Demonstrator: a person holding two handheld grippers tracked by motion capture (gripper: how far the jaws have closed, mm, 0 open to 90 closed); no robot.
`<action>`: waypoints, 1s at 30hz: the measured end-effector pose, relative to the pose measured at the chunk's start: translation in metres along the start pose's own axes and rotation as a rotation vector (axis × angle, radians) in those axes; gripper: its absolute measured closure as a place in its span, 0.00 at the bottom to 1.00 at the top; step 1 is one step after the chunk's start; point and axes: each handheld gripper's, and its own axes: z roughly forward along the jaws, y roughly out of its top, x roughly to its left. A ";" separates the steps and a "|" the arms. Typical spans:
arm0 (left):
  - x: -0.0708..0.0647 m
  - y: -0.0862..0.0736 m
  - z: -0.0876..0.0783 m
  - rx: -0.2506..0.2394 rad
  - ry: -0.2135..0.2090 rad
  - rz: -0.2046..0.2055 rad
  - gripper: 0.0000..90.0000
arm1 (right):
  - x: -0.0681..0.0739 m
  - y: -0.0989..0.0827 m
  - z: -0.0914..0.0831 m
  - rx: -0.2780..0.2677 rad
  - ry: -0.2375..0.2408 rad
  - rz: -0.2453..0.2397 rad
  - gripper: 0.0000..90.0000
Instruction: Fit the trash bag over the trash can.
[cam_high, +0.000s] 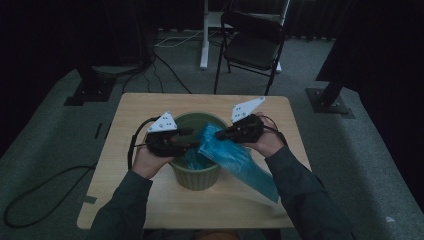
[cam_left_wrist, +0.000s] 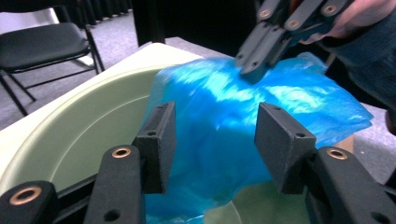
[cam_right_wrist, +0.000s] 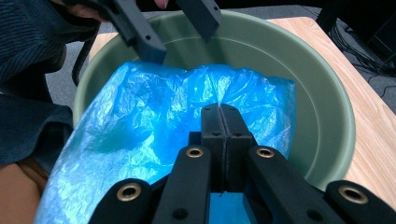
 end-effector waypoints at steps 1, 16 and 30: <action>-0.001 0.001 0.001 0.002 -0.002 0.004 0.53 | 0.000 0.004 0.003 0.000 0.004 -0.003 1.00; -0.006 0.005 0.013 0.054 0.026 0.036 0.67 | -0.002 0.017 0.008 -0.032 0.019 -0.009 1.00; -0.007 0.002 0.007 0.058 0.068 0.055 0.97 | 0.003 0.011 -0.016 -0.076 -0.032 -0.013 0.90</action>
